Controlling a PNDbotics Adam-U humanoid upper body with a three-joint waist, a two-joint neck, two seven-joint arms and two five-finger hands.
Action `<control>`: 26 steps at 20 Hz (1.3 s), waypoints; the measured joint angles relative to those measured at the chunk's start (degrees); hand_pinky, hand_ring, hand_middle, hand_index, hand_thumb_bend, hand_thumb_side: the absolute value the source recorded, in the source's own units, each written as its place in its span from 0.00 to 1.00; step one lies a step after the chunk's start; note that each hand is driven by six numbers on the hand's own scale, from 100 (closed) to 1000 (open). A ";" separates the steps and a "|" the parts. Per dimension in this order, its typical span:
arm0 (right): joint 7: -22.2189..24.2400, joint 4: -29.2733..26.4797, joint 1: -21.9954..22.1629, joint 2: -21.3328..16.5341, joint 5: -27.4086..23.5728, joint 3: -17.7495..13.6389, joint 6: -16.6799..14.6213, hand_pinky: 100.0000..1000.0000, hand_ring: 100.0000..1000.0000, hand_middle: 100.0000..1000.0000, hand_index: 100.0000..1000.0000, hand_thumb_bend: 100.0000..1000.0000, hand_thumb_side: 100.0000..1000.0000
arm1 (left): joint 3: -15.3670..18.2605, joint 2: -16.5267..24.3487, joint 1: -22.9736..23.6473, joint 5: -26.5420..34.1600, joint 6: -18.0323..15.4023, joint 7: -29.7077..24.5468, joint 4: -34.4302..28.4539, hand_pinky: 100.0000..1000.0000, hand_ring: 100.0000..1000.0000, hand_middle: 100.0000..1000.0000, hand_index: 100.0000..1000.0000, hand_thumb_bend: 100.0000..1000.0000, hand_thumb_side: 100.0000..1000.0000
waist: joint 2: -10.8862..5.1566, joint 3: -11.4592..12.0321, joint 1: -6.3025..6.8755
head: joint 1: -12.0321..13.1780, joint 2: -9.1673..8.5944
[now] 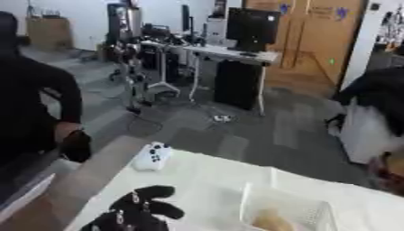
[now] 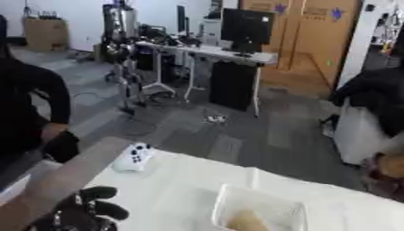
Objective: Pick up objects on the table and place them in the box.
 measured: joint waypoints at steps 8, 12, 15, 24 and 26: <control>1.25 -0.40 1.46 2.67 -6.89 -0.09 -6.84 0.00 0.00 0.07 0.41 0.12 0.98 | -0.16 0.00 2.45 -2.56 -0.15 0.86 0.00 0.31 0.76 0.85 0.71 0.93 0.70 | -0.61 -1.87 0.61 | 0.37 -1.45; 2.59 -0.40 1.40 3.44 -11.54 -0.90 -8.57 0.00 0.00 0.07 0.42 0.09 0.99 | -0.45 -0.01 3.17 -3.35 -0.12 0.97 0.00 0.31 0.76 0.85 0.71 0.93 0.70 | -0.88 -2.29 0.71 | -0.63 -1.62; 3.21 -0.40 1.19 3.90 -13.91 -1.61 -9.17 0.00 0.01 0.07 0.42 0.10 0.99 | -0.47 -0.01 3.29 -3.73 -0.03 1.10 0.00 0.31 0.76 0.85 0.71 0.93 0.70 | -0.91 -2.41 0.78 | -1.11 -1.62; 4.89 -0.40 0.53 3.87 -16.24 -2.39 -9.44 0.00 0.03 0.06 0.41 0.07 1.00 | -0.47 0.49 3.83 -4.37 -0.38 1.62 0.00 0.32 0.76 0.85 0.71 0.93 0.69 | -1.25 -3.52 0.85 | -1.10 -0.13; 5.00 -0.40 0.42 3.88 -16.51 -2.73 -10.01 0.00 0.04 0.06 0.41 0.06 1.00 | -0.46 0.49 4.19 -4.38 -0.42 1.69 0.00 0.32 0.75 0.85 0.71 0.94 0.69 | -2.02 -3.61 0.94 | -1.09 0.20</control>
